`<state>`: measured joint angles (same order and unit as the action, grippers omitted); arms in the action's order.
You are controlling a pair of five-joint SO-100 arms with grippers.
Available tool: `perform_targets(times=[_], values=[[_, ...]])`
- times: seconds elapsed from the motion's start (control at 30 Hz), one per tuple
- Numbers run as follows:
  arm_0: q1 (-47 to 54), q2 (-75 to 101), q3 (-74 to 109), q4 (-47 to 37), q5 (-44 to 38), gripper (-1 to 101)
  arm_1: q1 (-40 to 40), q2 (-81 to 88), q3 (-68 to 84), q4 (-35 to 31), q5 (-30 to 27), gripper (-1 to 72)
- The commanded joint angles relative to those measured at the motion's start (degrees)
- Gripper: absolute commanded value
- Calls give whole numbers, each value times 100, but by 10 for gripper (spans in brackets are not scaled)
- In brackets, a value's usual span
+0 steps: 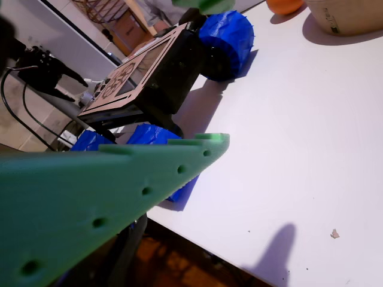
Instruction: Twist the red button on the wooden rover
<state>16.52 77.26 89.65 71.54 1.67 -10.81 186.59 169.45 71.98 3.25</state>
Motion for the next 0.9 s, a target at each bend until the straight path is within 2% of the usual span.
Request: perform_targets(times=[0.0, 0.87], values=[[35, 0, -246, -132, -70, 232, 18, -26, -35, -26, 0, 204], [457, -501, -246, -413, 0, 249, 18, -26, -35, -26, 0, 204]])
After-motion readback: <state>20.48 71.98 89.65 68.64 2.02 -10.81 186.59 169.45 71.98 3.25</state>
